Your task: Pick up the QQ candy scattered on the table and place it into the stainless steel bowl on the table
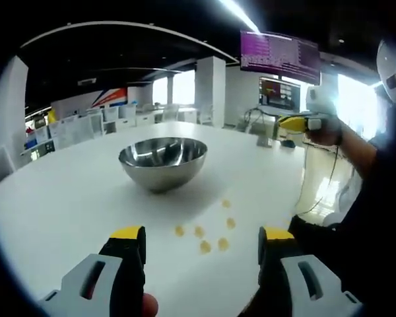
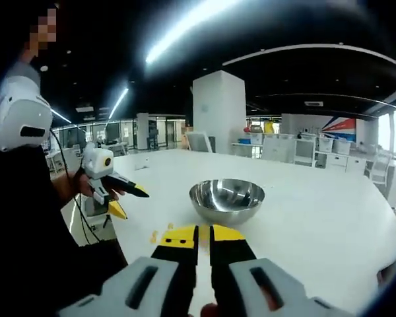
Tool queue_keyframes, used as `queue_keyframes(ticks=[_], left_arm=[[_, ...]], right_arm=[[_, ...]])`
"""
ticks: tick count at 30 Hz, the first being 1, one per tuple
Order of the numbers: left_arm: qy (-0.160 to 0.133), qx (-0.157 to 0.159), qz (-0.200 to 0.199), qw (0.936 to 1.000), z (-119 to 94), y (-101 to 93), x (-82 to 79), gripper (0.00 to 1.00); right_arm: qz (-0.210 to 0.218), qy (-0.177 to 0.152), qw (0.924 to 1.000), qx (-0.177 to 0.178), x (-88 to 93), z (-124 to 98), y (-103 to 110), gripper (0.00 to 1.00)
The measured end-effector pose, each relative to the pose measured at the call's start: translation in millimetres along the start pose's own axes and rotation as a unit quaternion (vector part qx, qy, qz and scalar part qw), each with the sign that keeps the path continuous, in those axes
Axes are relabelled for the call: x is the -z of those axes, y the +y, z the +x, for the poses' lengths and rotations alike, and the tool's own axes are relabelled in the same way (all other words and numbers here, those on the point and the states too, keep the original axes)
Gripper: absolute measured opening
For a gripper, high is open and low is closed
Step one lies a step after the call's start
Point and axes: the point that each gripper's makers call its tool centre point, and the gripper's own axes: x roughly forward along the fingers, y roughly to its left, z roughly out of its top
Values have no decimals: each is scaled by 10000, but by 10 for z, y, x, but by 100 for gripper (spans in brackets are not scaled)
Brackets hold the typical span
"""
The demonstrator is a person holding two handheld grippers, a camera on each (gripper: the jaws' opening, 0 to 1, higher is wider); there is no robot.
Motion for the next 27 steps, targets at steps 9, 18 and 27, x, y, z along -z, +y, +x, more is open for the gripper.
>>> queue_keyframes(ticks=[9,18,27], left_arm=[[-34,113,54,9999,53,-78,-28,70],[25,84,8,10000,47,-80,32,70],[45,43,-51,10000,2,-110,100,70]], right_arm=[[-48,-60,9999,-129,-408,612,-477,7],[-73,389,9988,-288,-377,1414,-839,7],[-591,1172,9899,-533,-144,1947,-893,7]])
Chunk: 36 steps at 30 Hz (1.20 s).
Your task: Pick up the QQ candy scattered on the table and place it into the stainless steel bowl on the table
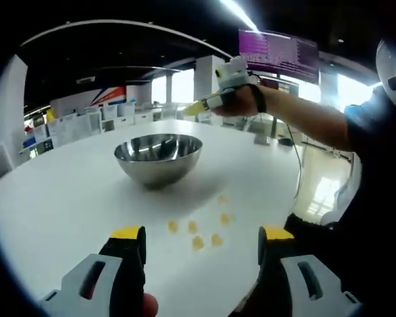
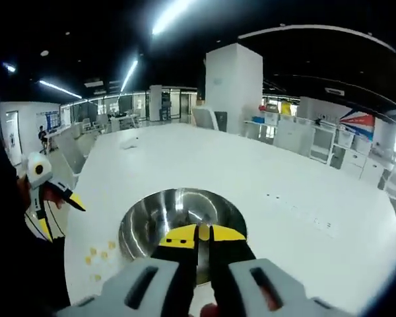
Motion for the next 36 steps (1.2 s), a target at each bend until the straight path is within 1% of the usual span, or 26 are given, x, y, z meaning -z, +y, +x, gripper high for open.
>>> queue_keyframes(ticks=[1,3,8,9,11,13,14,15,20,23,25,29,31,32,34,36], left_arm=[[7,-2,-19,10000,-2,2,14,70],[16,-18,-39,10000,-10,10,23,69],[-32,-38,-24,10000,-41,19,-9,69],[-39,-39,-28,10000,-45,19,-13,69],[-55,-46,-25,10000,-61,17,-16,69],[-52,-49,-27,10000,-72,18,-10,69],[-52,-60,-35,10000,-83,24,-5,69],[-51,-68,-41,10000,-88,29,-1,69],[-64,-87,-36,9999,-118,36,-11,69],[-74,-77,-24,9999,-121,28,-19,69],[-67,-73,-19,9999,-118,24,-18,69],[-86,-53,-2,9999,-112,5,-32,69],[-91,-49,5,9999,-111,-2,-36,69],[-95,-50,5,9999,-111,-3,-37,69],[-95,-50,-2,9999,-110,-7,-33,69],[-88,-43,0,10000,-113,-15,-23,69]], right_arm=[[-147,167,9998,-16,39,66,-1,7],[-325,377,9987,-57,88,172,10,7],[-473,649,9966,-158,132,377,-2,7],[-527,761,9955,-192,156,417,1,7],[-584,842,9945,-232,156,466,6,7],[-610,893,9938,-249,155,477,60,8],[-617,898,9937,-246,147,485,61,8],[-632,907,9936,-250,127,508,20,8],[-639,935,9932,-272,123,524,-23,8],[-673,970,9924,-331,142,477,77,9],[-683,978,9922,-361,134,470,87,10],[-722,1011,9913,-431,138,438,131,17],[-760,1040,9907,-443,149,418,144,17],[-768,1049,9906,-428,165,371,201,17],[-793,1057,9904,-418,164,331,238,17],[-802,1007,9909,-388,145,284,271,17]])
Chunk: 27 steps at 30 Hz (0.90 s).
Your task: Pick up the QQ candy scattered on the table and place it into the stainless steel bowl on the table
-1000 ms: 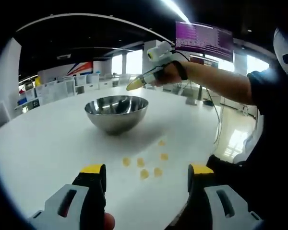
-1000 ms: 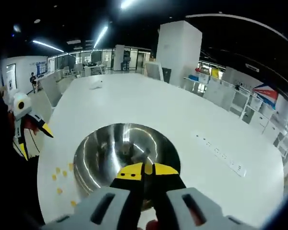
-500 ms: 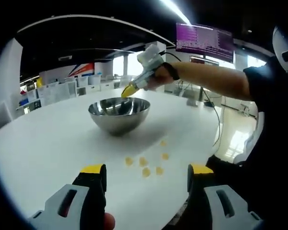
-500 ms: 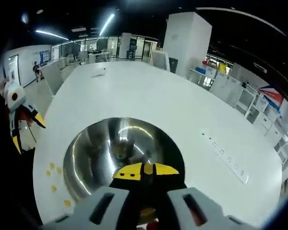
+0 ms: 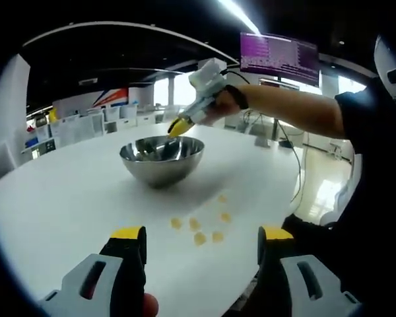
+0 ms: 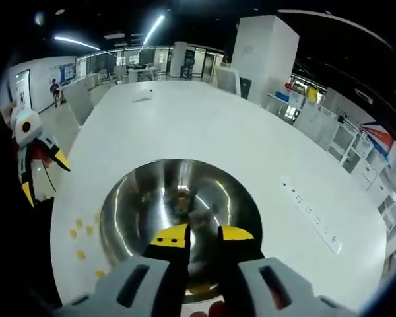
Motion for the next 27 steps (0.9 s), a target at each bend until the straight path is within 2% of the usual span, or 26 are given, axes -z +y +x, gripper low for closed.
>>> queue_keyframes(ticks=[5,9,18,24,27], left_arm=[[-41,57,-49,10000,4,-20,32,69],[40,59,-116,9999,47,21,96,68],[-19,78,-75,9999,71,15,27,68],[21,92,-67,9999,75,0,42,68],[26,48,-79,10000,62,25,46,68]], right_arm=[[-79,-117,9999,48,-26,-181,170,17],[-84,-282,9995,74,-52,-357,315,17],[95,-658,9976,194,-24,-761,440,17],[499,-1135,9918,319,44,-1014,494,16],[804,-1570,9823,631,112,-1145,523,16]])
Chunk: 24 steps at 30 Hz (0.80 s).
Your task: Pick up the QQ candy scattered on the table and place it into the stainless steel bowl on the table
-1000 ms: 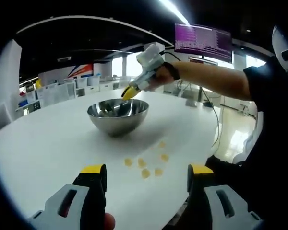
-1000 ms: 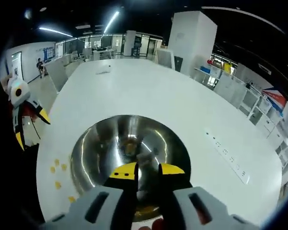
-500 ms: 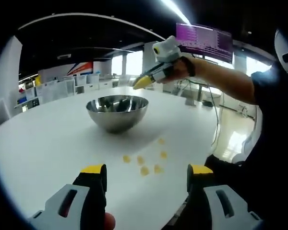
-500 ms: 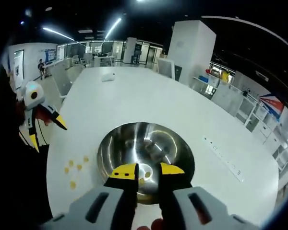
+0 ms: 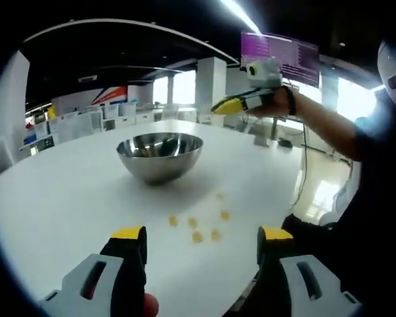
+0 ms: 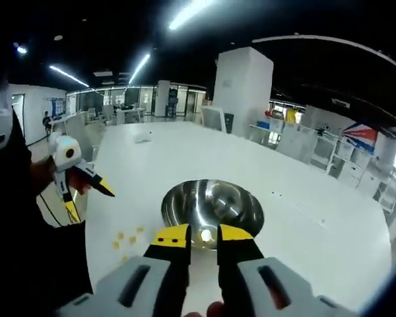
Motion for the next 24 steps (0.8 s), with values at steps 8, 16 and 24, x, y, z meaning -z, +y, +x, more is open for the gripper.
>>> queue_keyframes(ticks=[8,16,24], left_arm=[[74,-26,-17,10000,-1,30,44,68],[34,14,15,10000,34,20,-9,68],[59,156,50,9998,139,-50,-27,68]], right_arm=[[253,-532,9975,403,288,-312,270,16],[341,-613,9962,515,502,-552,337,17],[685,-491,9949,551,794,-613,364,17]])
